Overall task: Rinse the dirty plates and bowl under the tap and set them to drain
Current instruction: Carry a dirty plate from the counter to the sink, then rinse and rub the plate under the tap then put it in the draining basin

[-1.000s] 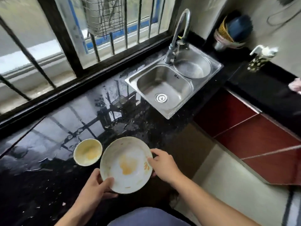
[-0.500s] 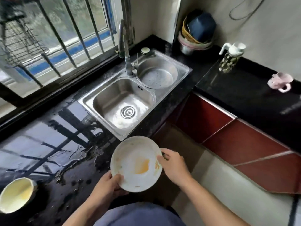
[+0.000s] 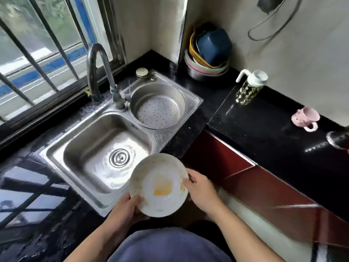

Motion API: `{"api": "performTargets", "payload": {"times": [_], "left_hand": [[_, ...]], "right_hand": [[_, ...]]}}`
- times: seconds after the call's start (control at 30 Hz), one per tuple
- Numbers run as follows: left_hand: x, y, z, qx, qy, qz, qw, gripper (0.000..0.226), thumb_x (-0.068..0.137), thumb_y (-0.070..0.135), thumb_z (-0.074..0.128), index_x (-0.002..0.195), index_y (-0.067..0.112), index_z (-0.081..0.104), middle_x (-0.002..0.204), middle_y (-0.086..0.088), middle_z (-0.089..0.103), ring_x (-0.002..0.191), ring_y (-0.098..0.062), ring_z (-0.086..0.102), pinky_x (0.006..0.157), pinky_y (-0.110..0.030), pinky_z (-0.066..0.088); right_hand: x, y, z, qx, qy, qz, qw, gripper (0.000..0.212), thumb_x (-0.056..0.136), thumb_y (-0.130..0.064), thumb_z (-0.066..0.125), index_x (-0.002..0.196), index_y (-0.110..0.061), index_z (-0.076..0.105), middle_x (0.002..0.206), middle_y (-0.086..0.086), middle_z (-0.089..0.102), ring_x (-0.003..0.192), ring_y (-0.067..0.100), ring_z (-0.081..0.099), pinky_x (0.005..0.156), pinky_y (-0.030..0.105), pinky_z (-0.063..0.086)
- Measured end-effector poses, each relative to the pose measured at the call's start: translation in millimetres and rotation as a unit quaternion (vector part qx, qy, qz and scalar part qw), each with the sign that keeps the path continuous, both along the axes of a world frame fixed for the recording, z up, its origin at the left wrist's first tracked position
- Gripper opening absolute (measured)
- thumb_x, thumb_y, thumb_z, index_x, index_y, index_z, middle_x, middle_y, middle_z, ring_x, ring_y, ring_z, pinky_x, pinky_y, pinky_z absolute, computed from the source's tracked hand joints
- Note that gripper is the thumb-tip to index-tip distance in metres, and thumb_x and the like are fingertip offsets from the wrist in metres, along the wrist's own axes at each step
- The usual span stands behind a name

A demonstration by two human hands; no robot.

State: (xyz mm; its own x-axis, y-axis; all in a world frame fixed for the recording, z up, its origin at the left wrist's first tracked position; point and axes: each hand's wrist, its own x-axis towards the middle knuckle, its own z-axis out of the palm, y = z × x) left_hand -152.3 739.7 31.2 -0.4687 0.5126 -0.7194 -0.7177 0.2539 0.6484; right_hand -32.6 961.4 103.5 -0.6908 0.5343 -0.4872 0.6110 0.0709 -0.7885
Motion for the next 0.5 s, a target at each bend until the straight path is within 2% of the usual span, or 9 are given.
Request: {"api": "performTargets", "payload": {"times": [0.07, 0.13, 0.23, 0.3, 0.37, 0.43, 0.5], "left_hand": [[-13.2, 14.4, 4.8, -0.007, -0.003, 0.027, 1.000, 0.036, 0.082, 0.024, 0.061, 0.115, 0.031, 0.074, 0.110, -0.015, 0.075, 0.094, -0.036, 0.068, 0.072, -0.043, 0.061], [-29.8, 26.3, 7.1, -0.004, -0.003, 0.053, 0.999, 0.032, 0.089, 0.026, 0.062, 0.119, 0.032, 0.071, 0.111, -0.010, 0.078, 0.093, -0.035, 0.073, 0.070, -0.043, 0.062], [-55.5, 38.9, 7.9, -0.007, 0.013, 0.101, 0.995, 0.024, 0.104, 0.027, 0.057, 0.127, 0.026, 0.065, 0.115, -0.013, 0.077, 0.095, -0.035, 0.076, 0.068, -0.044, 0.063], [-71.6, 44.7, 7.1, -0.018, 0.019, 0.127, 0.992, 0.024, 0.106, 0.022, 0.053, 0.129, 0.024, 0.061, 0.117, -0.013, 0.076, 0.097, -0.035, 0.076, 0.069, -0.045, 0.063], [-86.4, 49.7, 10.0, -0.018, 0.026, 0.152, 0.988, 0.025, 0.107, 0.017, 0.050, 0.128, 0.026, 0.060, 0.114, -0.009, 0.078, 0.098, -0.032, 0.077, 0.071, -0.047, 0.065], [-99.3, 55.6, 13.3, -0.018, 0.033, 0.184, 0.982, 0.025, 0.106, 0.016, 0.050, 0.125, 0.027, 0.061, 0.112, -0.007, 0.078, 0.100, -0.031, 0.077, 0.073, -0.049, 0.065], [-108.8, 63.8, 15.3, -0.032, 0.041, 0.228, 0.972, 0.025, 0.106, 0.016, 0.050, 0.123, 0.027, 0.062, 0.112, -0.008, 0.078, 0.100, -0.031, 0.077, 0.074, -0.051, 0.065]], "right_hand": [[-22.1, 16.6, 0.4, -0.004, -0.010, 0.010, 1.000, 0.037, 0.097, -0.031, 0.053, 0.119, -0.059, 0.063, 0.105, -0.025, 0.076, 0.094, 0.004, 0.071, 0.081, 0.033, 0.059], [-48.7, 30.4, 0.4, -0.018, -0.020, 0.034, 0.999, 0.036, 0.097, -0.032, 0.053, 0.123, -0.055, 0.063, 0.106, -0.024, 0.076, 0.096, 0.010, 0.073, 0.085, 0.036, 0.061], [-95.1, 47.0, -0.6, -0.040, -0.030, 0.091, 0.995, 0.037, 0.099, -0.031, 0.053, 0.122, -0.059, 0.061, 0.104, -0.020, 0.076, 0.092, 0.016, 0.074, 0.067, 0.030, 0.063], [-127.2, 57.8, -1.0, -0.055, -0.038, 0.132, 0.989, 0.040, 0.100, -0.029, 0.052, 0.120, -0.063, 0.060, 0.106, -0.020, 0.076, 0.093, 0.012, 0.073, 0.064, 0.025, 0.061], [-159.7, 69.9, -0.2, -0.067, -0.053, 0.184, 0.979, 0.035, 0.103, -0.032, 0.052, 0.117, -0.062, 0.062, 0.110, -0.019, 0.075, 0.094, 0.008, 0.073, 0.067, 0.026, 0.061], [-196.6, 88.2, -5.7, -0.077, -0.066, 0.217, 0.971, 0.028, 0.103, -0.038, 0.052, 0.127, -0.047, 0.065, 0.114, -0.014, 0.075, 0.095, 0.011, 0.075, 0.070, 0.031, 0.063], [-247.1, 108.8, -16.4, -0.083, -0.066, 0.232, 0.967, 0.032, 0.104, -0.036, 0.051, 0.132, -0.027, 0.064, 0.114, -0.006, 0.076, 0.090, 0.015, 0.076, 0.066, 0.031, 0.062]]}}
